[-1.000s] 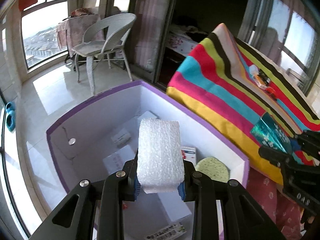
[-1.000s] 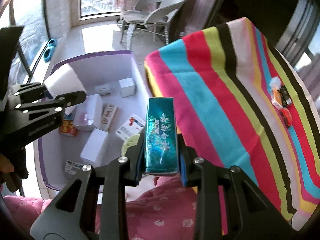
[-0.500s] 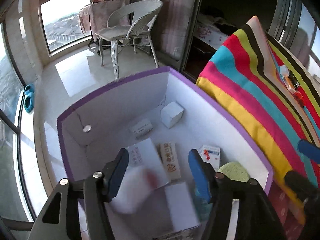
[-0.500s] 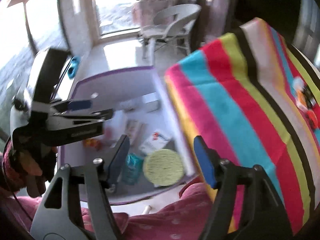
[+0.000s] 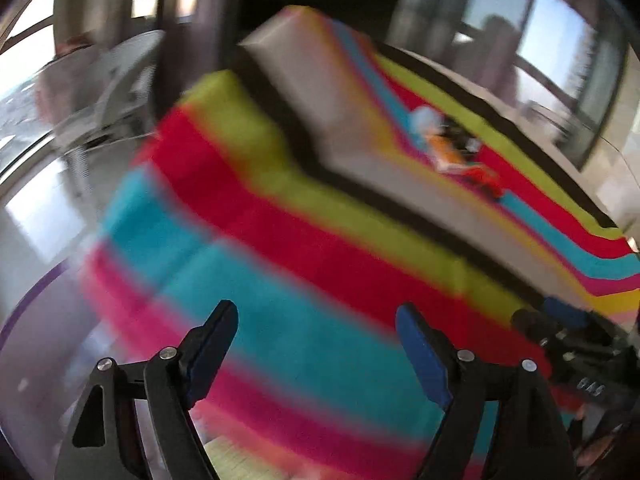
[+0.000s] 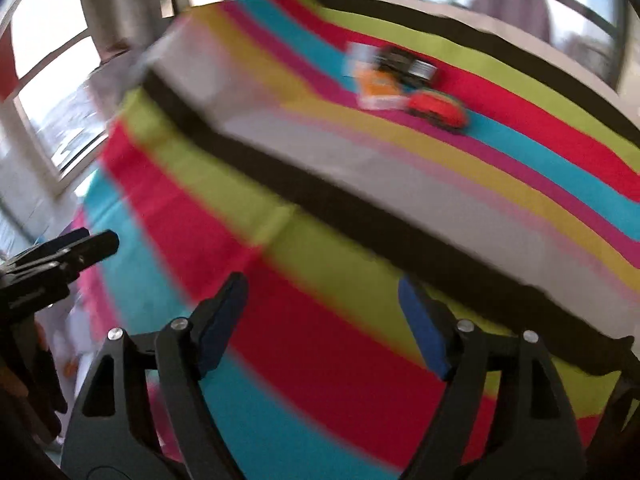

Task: Organize objects
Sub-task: 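Move both tools back to the table and grasp the rainbow strap roll with the right tool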

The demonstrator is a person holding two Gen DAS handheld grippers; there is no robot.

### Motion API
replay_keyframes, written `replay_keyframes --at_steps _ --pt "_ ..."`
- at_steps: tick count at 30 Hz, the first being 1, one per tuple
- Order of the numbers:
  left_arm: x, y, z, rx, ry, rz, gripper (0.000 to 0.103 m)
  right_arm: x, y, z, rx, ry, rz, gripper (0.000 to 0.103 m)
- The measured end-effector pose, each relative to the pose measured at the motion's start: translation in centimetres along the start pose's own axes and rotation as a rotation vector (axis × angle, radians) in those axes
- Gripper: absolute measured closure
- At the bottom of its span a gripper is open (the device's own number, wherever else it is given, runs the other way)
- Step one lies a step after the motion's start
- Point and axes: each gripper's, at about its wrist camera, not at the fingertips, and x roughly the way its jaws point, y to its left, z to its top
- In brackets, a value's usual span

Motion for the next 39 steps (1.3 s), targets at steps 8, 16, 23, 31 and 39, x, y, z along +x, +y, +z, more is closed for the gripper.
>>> replay_keyframes --at_steps 8,16,23,31,39 --pt "9.8 -7.3 6.3 0.070 0.058 -0.013 0.020 5.5 -8.5 6.5 -0.007 0.020 -0.075 0.021" --pt "11.0 -7.2 6.5 0.077 0.048 -0.055 0.006 11.7 -12.6 12.2 -0.148 0.045 -0.042 0.020" --pt "12.2 -9.0 6.6 0.166 0.093 0.018 0.000 15.4 -13.5 16.4 -0.277 0.043 0.088 0.009" --pt "11.9 -9.3 6.8 0.179 0.099 0.037 0.000 17.3 -12.7 19.4 -0.334 0.073 0.138 0.000" --pt "12.2 -9.0 7.3 0.181 0.103 0.051 0.000 15.9 -11.9 19.1 -0.289 0.045 0.130 0.022"
